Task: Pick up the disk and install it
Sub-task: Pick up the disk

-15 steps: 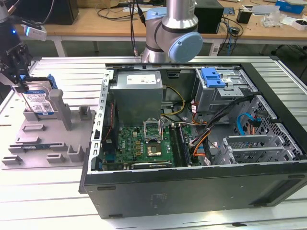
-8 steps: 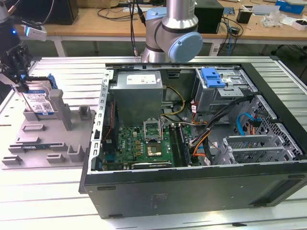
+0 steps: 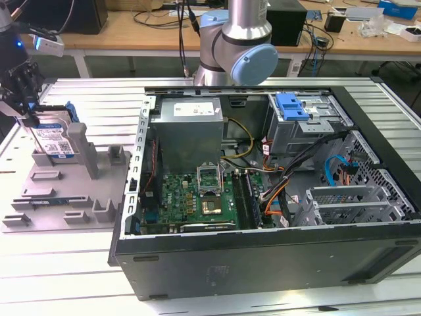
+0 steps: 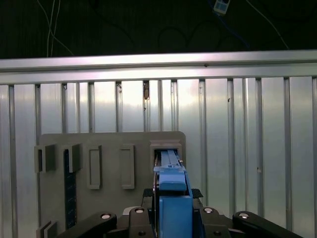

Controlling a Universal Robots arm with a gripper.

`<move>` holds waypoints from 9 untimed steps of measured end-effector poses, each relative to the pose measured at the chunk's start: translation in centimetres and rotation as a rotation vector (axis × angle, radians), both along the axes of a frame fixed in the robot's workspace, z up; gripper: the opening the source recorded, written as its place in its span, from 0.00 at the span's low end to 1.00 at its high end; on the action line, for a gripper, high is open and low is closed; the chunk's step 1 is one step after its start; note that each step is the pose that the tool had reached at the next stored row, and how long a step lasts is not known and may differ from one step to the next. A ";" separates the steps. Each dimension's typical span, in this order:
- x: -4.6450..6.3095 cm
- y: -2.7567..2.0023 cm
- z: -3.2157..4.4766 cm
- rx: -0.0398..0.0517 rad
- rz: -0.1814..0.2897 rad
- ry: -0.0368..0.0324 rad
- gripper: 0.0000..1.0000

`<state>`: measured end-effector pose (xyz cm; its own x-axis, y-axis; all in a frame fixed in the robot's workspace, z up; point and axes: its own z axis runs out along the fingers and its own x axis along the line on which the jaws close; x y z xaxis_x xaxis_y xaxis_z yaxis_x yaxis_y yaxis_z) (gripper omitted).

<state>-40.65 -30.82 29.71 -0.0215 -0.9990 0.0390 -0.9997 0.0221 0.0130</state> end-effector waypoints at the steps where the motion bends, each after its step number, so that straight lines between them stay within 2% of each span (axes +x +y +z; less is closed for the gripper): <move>1: 0.0 0.00 0.00 0.0001 0.000 -0.0001 0.36; 4: 0.0 0.00 0.08 0.0001 0.000 -0.0002 0.36; 9: 0.0 0.00 0.65 0.0001 0.000 -0.0001 0.36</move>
